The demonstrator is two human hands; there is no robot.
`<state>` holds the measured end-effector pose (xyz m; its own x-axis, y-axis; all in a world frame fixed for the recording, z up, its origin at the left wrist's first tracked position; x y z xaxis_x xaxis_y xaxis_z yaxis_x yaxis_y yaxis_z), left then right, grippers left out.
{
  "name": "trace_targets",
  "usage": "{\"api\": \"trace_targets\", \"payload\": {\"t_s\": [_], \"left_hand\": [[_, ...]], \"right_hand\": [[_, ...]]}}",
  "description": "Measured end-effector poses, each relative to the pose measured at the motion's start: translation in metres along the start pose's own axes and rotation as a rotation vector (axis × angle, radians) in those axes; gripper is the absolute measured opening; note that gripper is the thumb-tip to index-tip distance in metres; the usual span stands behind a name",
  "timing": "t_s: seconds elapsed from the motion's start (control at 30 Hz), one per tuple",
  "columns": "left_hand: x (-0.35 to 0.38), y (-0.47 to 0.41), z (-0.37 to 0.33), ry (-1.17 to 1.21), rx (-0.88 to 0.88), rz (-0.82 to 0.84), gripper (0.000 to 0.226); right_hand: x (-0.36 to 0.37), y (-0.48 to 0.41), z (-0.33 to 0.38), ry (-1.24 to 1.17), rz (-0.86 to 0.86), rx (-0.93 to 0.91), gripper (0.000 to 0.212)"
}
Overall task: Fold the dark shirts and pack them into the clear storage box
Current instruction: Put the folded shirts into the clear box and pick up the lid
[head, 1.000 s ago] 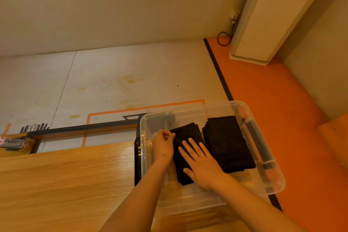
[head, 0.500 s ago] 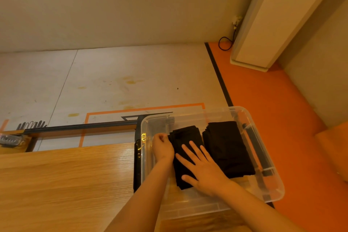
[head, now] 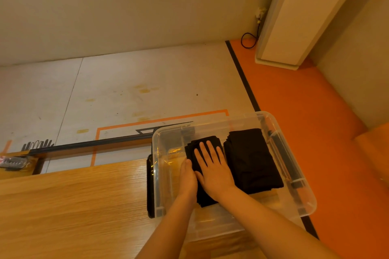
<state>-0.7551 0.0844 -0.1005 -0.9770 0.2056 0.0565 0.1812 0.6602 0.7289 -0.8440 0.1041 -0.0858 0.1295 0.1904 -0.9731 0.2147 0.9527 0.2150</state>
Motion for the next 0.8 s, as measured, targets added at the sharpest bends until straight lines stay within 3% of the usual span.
{"api": "trace_targets", "payload": {"t_s": [0.2, 0.33, 0.4, 0.5, 0.63, 0.73, 0.8], "left_hand": [[0.028, 0.014, -0.016, -0.115, 0.054, 0.143, 0.054], [0.031, 0.018, -0.018, -0.177, 0.092, 0.146, 0.059], [0.027, 0.021, -0.022, -0.307, 0.152, 0.115, 0.064], [0.014, 0.046, -0.048, -0.549, 0.453, 0.040, 0.071], [-0.029, 0.082, -0.067, -0.850, 0.766, -0.212, 0.077], [-0.060, 0.092, -0.065, -1.042, 0.841, -0.449, 0.072], [-0.075, 0.097, -0.059, -1.046, 0.784, -0.529, 0.068]], "right_hand": [[-0.004, 0.006, -0.024, -0.042, -0.018, 0.012, 0.064], [-0.003, 0.005, -0.026, -0.005, 0.019, -0.019, 0.063], [-0.011, 0.007, -0.022, 0.000, -0.041, -0.025, 0.062], [-0.055, 0.024, -0.034, -0.034, -0.255, -0.019, 0.058], [-0.100, 0.078, -0.103, -0.142, -0.449, 0.225, 0.058], [-0.092, 0.106, -0.146, -0.182, -0.388, 0.439, 0.066], [-0.075, 0.114, -0.157, -0.176, -0.267, 0.537, 0.070]]}}
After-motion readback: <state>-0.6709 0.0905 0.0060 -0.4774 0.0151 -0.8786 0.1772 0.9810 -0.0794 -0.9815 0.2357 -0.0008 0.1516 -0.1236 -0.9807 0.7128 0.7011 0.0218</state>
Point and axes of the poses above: each hand's wrist, its own y-axis away from the middle knuckle, its own x-axis out of the palm, z = x × y, the point moved 6 cm from there along -y, towards the middle knuckle, and after that the axes turned 2 degrees about -y, right-handed, at the moved point
